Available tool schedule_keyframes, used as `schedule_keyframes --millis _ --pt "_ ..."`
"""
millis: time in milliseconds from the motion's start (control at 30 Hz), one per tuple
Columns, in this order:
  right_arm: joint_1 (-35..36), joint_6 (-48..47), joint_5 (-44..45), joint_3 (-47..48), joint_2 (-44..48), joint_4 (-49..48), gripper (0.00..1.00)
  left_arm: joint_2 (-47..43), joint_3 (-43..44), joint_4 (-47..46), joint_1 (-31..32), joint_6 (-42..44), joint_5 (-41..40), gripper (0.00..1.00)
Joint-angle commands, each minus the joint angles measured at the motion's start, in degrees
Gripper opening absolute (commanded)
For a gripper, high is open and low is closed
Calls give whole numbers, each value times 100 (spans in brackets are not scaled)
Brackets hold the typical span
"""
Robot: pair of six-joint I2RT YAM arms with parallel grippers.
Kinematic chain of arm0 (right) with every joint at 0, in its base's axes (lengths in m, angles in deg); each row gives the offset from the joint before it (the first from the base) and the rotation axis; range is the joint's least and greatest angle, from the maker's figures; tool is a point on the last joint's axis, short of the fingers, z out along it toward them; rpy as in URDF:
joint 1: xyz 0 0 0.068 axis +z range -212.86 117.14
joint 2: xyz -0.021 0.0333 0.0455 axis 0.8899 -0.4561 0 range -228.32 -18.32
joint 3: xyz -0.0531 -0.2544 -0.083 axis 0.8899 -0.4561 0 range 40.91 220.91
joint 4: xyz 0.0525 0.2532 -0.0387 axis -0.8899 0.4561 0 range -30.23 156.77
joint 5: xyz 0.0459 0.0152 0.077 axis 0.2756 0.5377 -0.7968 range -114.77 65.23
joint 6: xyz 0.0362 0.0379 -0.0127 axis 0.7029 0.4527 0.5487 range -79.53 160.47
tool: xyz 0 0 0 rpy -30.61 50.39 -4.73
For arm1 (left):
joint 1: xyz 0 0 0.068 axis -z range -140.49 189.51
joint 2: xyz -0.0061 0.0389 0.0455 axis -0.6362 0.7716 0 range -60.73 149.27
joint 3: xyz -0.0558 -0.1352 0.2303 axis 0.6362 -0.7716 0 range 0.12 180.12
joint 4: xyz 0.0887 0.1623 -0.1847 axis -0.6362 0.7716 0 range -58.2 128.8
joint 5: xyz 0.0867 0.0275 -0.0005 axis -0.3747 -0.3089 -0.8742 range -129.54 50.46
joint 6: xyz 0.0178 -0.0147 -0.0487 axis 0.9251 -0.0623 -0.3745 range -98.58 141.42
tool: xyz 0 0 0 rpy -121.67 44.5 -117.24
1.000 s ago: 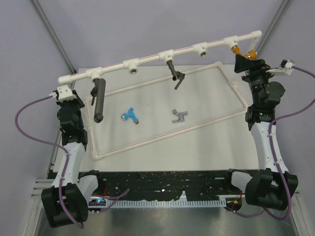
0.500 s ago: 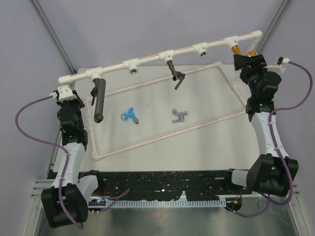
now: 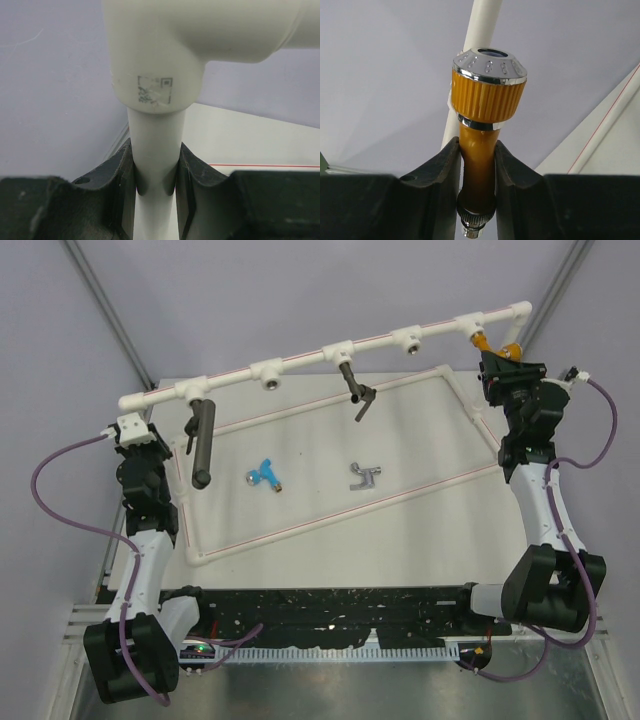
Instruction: Install the water faucets
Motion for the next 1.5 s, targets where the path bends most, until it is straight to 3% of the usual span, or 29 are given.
schedule_keyframes --millis 0,133,267,433,633,767,867,1133,1233,1367,1467 --pt "28 1376 263 202 -6 -153 26 -113 -32 -96 148 -121 295 0" --pt "98 2447 518 211 82 32 13 -113 -23 -105 156 -147 304 0" --pt "116 2914 606 378 126 392 11 -130 -32 -96 156 -121 286 0" --pt "124 2723 694 186 310 148 35 -148 -23 -79 156 -112 260 0" --pt "116 1572 940 -297 828 -266 63 -148 -14 -88 156 -121 242 0" --pt "107 493 1028 -649 1224 -389 73 -174 -23 -96 148 -129 216 0" --pt "98 -343 1089 -1018 1655 -267 95 -174 -32 -96 174 -138 207 0" --pt "238 -3656 1950 -1116 2911 1086 95 -139 -49 -114 270 -138 93 0" --pt "343 -5469 1549 -1282 3386 912 95 -148 -76 -131 314 -147 40 0" --pt "405 -6365 1659 -1828 4011 533 95 -201 -120 -167 323 -173 14 0" --pt "537 -7757 1372 -1836 3994 612 95 -271 -137 -140 323 -173 -21 0"
